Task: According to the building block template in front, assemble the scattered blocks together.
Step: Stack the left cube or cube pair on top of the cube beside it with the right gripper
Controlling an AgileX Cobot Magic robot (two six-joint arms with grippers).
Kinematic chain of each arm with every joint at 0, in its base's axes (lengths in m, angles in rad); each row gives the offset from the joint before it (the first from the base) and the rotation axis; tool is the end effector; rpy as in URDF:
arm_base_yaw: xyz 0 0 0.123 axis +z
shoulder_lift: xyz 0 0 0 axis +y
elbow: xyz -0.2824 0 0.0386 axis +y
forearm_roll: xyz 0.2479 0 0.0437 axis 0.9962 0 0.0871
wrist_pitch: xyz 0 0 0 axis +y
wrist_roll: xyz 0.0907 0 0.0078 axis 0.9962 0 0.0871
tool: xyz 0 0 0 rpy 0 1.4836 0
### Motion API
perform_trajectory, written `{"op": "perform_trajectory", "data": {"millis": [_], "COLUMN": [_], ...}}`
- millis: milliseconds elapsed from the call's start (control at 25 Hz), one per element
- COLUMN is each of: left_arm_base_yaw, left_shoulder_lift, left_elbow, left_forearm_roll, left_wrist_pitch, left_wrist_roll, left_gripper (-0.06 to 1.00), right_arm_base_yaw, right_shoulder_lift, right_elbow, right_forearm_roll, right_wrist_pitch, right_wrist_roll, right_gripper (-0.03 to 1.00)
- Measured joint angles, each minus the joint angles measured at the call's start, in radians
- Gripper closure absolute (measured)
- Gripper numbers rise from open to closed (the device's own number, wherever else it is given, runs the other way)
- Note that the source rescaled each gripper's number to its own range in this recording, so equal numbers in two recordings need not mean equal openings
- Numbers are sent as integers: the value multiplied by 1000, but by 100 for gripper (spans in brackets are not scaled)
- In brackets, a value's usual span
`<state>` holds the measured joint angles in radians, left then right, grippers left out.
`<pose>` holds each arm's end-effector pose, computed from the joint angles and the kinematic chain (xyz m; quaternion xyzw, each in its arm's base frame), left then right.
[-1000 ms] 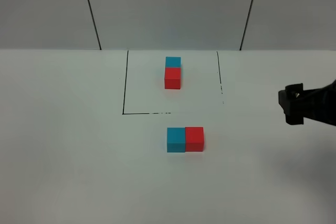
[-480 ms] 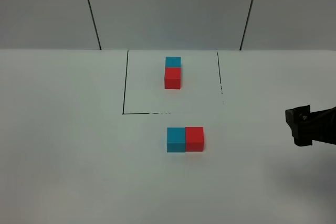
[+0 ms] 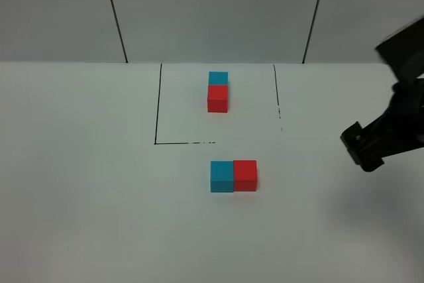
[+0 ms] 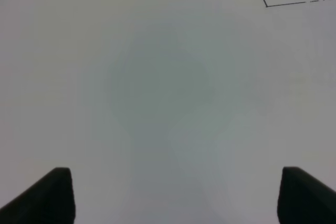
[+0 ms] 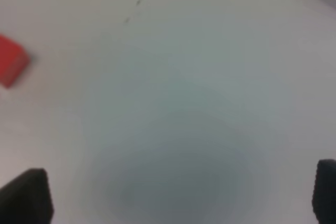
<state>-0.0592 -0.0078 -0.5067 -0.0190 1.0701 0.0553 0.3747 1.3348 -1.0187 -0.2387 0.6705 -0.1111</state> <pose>-0.0073 -0.0011 0.2782 0.0492 0.8504 -0.0105 0.5237 0.2632 0.0891 0.3013 -0.2873 0.8946 -0.0567 0.3375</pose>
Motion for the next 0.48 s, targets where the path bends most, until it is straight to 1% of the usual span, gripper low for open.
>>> {"op": "perform_trajectory", "data": {"millis": [80,200,360,480], "left_arm_base_yaw": [0,0,0,0], "left_shoulder_lift": [0,0,0,0], "left_elbow": [0,0,0,0], "left_forearm_roll": [0,0,0,0], "left_wrist_pitch": [0,0,0,0], "left_wrist_roll": [0,0,0,0], "left_gripper": [26,26,26,26], "right_arm_base_yaw": [31,81,127,141], "right_shoulder_lift": [92,243,440,570], "right_elbow": [-69,-190,-380,-517], "right_forearm_roll": [45,75,84,86], "right_wrist_pitch": [44,126,268,375], "right_wrist_roll": [-172,-347,-482,-562], "right_gripper": [-3,-3,-3,-3]}}
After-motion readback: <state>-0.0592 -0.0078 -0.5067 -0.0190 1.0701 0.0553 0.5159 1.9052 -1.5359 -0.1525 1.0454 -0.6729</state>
